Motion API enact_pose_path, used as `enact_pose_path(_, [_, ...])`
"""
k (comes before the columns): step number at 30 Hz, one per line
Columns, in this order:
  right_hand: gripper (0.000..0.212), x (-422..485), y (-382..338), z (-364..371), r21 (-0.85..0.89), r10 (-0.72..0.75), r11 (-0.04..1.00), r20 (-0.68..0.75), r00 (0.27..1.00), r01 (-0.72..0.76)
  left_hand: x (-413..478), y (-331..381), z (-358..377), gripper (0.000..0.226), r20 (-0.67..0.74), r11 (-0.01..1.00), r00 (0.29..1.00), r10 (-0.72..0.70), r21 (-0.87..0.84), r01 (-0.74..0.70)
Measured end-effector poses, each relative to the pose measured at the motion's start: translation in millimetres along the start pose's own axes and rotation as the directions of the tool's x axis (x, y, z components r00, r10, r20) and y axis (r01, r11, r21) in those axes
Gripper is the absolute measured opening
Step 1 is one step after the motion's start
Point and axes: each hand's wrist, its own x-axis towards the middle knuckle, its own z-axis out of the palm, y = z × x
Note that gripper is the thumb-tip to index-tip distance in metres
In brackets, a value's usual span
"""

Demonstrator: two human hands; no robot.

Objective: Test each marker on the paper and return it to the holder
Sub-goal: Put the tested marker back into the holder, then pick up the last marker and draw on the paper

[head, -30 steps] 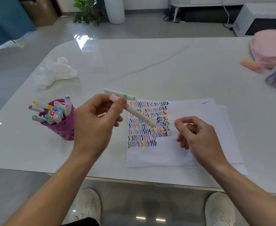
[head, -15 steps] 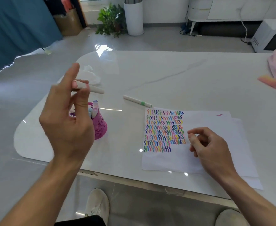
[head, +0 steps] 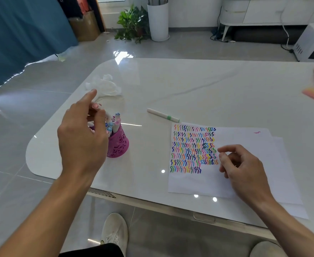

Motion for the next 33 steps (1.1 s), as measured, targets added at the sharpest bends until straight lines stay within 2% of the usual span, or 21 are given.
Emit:
enact_pose_path(5, [0.013, -0.1, 0.3, 0.4, 0.01, 0.004, 1.0, 0.004, 1.0, -0.004, 5.4, 0.3, 2.8, 0.022, -0.008, 0.997, 0.999, 0.047, 0.058, -0.046])
enact_pose_path(9, [0.013, 0.4, 0.5, 0.0, 0.011, 0.007, 1.0, 0.004, 1.0, -0.007, 8.3, -4.9, 5.2, 0.026, -0.006, 0.989, 0.995, 0.095, 0.116, -0.094])
enact_pose_path(22, [0.012, 1.9, 2.2, 0.9, 0.02, 0.006, 1.0, 0.008, 1.0, -0.006, 4.6, -19.7, 20.3, 0.025, 0.153, 0.956, 0.988, -0.015, 0.291, -0.031])
enact_pose_path(30, [0.012, 2.5, 3.5, 1.8, 0.025, 0.004, 1.0, 0.009, 1.0, -0.005, 1.1, -18.2, 23.6, 0.029, 0.161, 0.96, 0.987, 0.001, 0.276, -0.046])
enact_pose_path(33, [0.012, 2.5, 2.9, 1.9, 0.03, 0.003, 1.0, 0.009, 1.0, -0.003, -4.1, -13.2, 26.3, 0.033, 0.142, 0.963, 0.989, 0.05, 0.255, -0.086])
